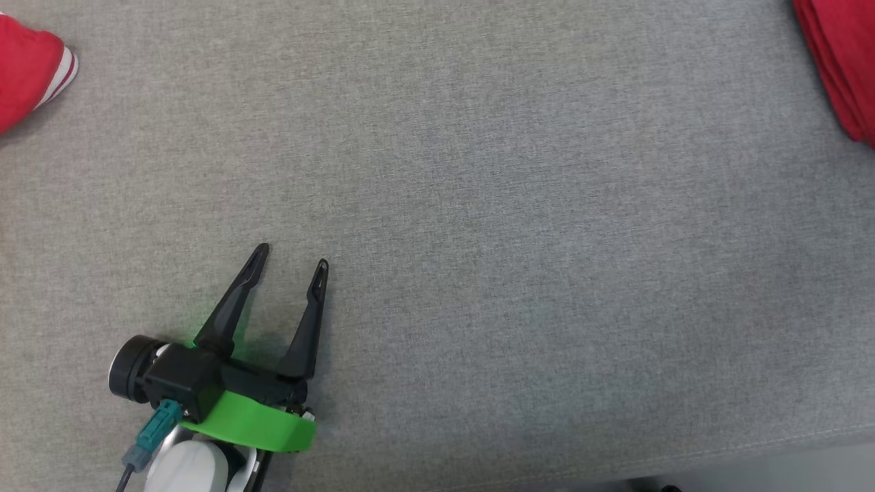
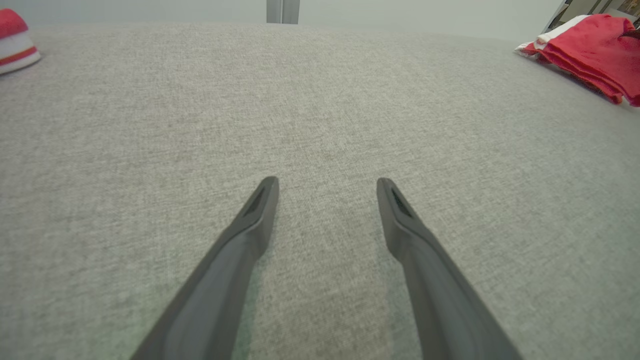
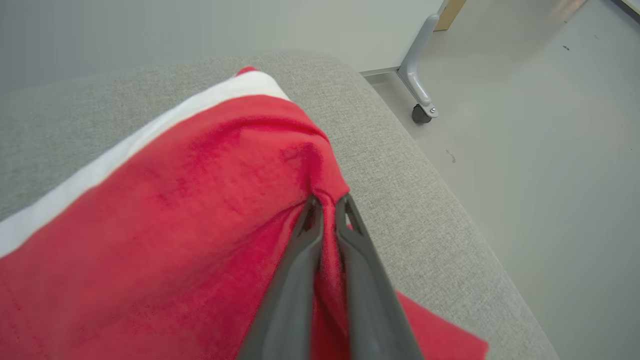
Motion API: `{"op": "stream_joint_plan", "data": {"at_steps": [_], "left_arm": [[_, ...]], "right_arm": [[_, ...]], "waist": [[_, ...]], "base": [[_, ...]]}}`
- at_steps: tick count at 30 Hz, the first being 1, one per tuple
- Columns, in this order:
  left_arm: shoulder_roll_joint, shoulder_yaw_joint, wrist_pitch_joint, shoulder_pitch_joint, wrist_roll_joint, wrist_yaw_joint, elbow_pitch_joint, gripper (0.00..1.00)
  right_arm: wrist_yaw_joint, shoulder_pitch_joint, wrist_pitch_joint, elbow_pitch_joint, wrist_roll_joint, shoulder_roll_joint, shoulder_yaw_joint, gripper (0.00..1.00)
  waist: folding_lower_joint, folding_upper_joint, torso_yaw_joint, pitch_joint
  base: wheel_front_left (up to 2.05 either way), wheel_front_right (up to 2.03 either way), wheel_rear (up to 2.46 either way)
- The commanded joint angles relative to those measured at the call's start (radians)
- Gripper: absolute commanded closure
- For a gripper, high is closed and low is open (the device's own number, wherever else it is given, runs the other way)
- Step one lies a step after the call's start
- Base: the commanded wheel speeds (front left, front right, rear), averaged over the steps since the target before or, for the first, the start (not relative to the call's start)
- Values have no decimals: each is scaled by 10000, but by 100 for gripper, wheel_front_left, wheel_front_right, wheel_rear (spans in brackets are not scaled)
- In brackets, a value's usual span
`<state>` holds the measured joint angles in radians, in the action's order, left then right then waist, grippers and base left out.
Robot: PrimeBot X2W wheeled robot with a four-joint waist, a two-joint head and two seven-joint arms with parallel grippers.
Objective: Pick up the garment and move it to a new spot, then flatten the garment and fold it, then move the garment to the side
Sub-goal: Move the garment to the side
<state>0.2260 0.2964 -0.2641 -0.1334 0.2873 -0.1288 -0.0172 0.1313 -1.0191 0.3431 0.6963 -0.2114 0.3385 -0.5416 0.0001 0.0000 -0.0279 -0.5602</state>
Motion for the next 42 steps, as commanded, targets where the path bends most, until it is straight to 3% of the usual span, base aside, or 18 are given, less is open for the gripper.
{"op": "stream_joint_plan", "data": {"at_steps": [1,3,4,5,12,19,27,35,42], "left_arm": [[-50,-17,-4,69,-42,-30,40,0],[-99,10,-4,-2,-65,-30,69,0],[-115,-4,-4,-34,-70,-30,77,0],[-140,-29,-4,-52,-72,-30,82,0],[-397,-244,-4,147,-57,-30,-159,0],[-923,-615,-4,466,9,-31,-461,0],[-1368,-1449,-4,1470,-67,-31,-801,0],[-1616,-2228,-5,2523,-297,-31,-902,0],[-1671,-2458,-4,2875,-440,-31,-954,0]], "right_arm": [[-12,-29,47,-102,-359,46,-223,100],[-12,50,-7,-259,-930,111,-552,99],[-12,133,-75,-344,-1200,100,-714,59],[-12,216,-96,-378,-1435,87,-788,0],[-12,778,-1036,-429,-2340,33,-508,0],[-12,1752,-3070,-795,-1111,-305,401,0],[-12,5134,-5384,-3099,756,-1011,1664,0],[-14,8890,-6038,-5302,1953,-2215,2981,0],[-14,10813,-6081,-5860,2187,-2780,3907,0]], "waist": [[-1,0,167,-104],[-1,0,163,-7],[-1,0,150,64],[-1,0,142,108],[-1,0,9,883],[-1,0,183,2180],[-1,0,678,3859],[-1,0,1008,5222],[-1,0,1017,5781]], "base": [[0,0,0],[0,0,0],[0,0,0],[0,0,0],[0,0,0],[0,0,0],[0,0,0],[0,0,0],[0,0,0]]}}
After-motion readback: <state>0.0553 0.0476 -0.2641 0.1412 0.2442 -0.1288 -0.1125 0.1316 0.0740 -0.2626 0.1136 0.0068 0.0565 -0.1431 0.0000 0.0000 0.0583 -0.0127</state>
